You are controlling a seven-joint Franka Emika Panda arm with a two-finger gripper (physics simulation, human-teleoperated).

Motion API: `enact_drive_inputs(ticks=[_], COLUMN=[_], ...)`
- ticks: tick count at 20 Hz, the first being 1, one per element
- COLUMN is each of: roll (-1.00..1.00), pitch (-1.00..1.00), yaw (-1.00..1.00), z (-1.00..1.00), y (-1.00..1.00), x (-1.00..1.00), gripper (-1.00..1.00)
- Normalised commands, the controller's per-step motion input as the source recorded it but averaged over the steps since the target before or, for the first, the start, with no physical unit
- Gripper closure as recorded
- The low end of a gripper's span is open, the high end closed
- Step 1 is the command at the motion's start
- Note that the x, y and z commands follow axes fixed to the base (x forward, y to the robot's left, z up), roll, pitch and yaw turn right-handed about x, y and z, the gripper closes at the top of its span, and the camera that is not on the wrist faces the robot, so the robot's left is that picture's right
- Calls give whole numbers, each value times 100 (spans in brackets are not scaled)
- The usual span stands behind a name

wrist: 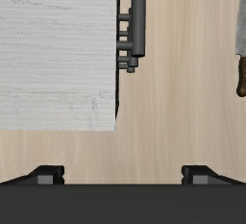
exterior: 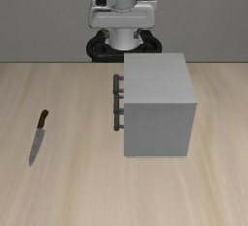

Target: Pick up the knife and place it on the top of the cabinet

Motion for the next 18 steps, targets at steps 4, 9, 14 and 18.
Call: enact_drive_inputs(ticks=[4, 9, 14, 18], roll=[0, 0, 0, 0], pitch=[0, 0, 0, 0], yaw=[0, 0, 0, 0], z=[0, 0, 0, 0], y=[-100, -100, -100, -100], x=[0, 0, 0, 0], gripper=[-100, -100, -100, -100])
